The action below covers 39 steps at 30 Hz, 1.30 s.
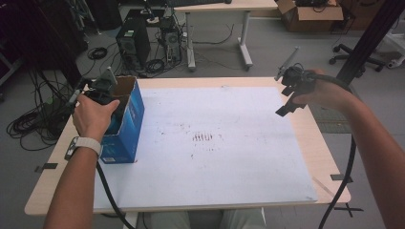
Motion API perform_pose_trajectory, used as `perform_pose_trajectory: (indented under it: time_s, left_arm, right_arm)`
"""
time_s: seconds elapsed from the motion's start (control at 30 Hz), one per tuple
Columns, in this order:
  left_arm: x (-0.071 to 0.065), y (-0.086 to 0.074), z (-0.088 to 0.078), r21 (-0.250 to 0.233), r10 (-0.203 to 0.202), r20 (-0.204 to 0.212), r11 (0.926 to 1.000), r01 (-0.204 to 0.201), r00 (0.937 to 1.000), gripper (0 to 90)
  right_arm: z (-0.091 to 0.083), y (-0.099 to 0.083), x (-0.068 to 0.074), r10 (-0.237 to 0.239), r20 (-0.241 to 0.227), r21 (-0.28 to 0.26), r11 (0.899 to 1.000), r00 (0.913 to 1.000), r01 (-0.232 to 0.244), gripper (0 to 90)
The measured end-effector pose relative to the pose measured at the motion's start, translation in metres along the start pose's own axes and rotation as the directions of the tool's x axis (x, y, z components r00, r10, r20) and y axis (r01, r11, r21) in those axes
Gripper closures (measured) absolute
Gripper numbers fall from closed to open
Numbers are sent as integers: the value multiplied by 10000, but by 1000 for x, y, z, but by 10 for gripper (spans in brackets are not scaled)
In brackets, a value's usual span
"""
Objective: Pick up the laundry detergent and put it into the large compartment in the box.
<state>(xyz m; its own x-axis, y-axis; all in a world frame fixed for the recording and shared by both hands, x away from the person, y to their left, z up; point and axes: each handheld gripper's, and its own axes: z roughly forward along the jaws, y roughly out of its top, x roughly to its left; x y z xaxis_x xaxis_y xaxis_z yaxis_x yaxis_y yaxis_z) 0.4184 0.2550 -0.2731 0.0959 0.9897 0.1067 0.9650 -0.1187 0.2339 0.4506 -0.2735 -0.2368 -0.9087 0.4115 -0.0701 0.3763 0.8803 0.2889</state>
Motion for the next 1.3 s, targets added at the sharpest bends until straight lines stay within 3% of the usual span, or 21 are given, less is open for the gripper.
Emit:
perform_pose_trajectory:
  time_s: [0.37,0.7,1.13,1.3]
  left_arm:
    - [1,0,-3,-240,-152,-7,9996,151,9999,285]
    - [1,0,-15,-513,-210,-19,9985,208,9998,247]
    - [-1,0,-40,-966,-148,235,9952,171,9996,224]
    - [-9,0,-57,-1323,121,458,9912,-60,9989,212]
  right_arm:
    - [-1,-1,1,32,3,-8,10000,10000,-32,113]
    - [-3,-1,2,3,-20,8,10000,10000,-3,113]
    - [-7,-3,4,23,12,-62,10000,10000,-23,113]
    - [-8,-2,5,-2,11,-47,10000,10000,2,113]
